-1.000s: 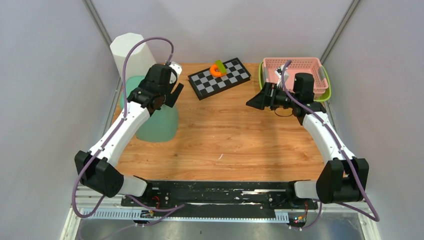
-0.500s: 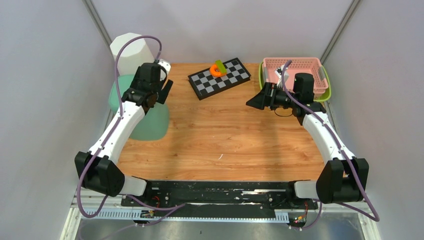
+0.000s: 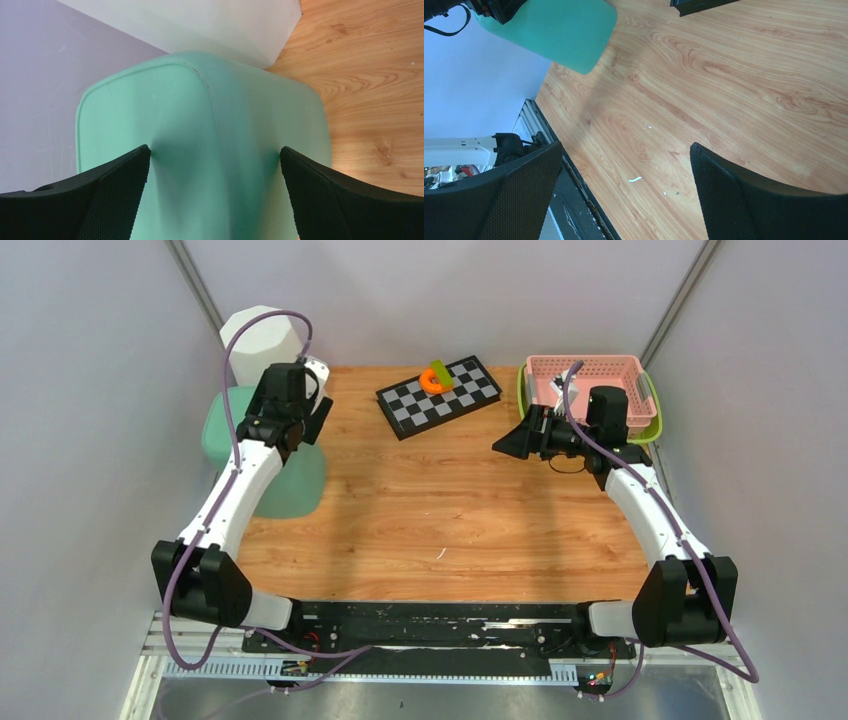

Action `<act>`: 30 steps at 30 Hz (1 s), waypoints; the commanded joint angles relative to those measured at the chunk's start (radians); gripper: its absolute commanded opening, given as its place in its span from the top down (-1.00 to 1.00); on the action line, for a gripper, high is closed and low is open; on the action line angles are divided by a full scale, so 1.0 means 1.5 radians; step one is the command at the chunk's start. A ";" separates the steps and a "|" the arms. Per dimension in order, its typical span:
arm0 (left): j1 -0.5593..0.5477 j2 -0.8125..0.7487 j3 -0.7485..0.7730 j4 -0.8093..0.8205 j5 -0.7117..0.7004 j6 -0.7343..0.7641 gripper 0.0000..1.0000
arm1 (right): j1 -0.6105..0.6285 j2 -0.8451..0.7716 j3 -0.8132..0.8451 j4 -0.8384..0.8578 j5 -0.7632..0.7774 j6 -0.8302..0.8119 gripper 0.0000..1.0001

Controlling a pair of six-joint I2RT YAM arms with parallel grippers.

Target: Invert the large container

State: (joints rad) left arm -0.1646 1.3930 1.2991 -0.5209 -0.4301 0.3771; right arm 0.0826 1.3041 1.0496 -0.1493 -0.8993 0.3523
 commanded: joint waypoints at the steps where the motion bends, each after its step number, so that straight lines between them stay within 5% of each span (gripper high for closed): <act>1: 0.022 0.030 -0.017 -0.032 0.023 0.023 -1.00 | -0.010 -0.015 -0.013 0.013 0.009 0.004 -1.00; 30: 0.077 0.055 0.011 -0.021 0.026 0.048 -1.00 | -0.015 -0.021 -0.018 0.021 0.006 0.006 -1.00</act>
State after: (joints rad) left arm -0.0692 1.4326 1.3083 -0.4656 -0.3889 0.4801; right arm 0.0822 1.2922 1.0367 -0.1337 -0.8894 0.3527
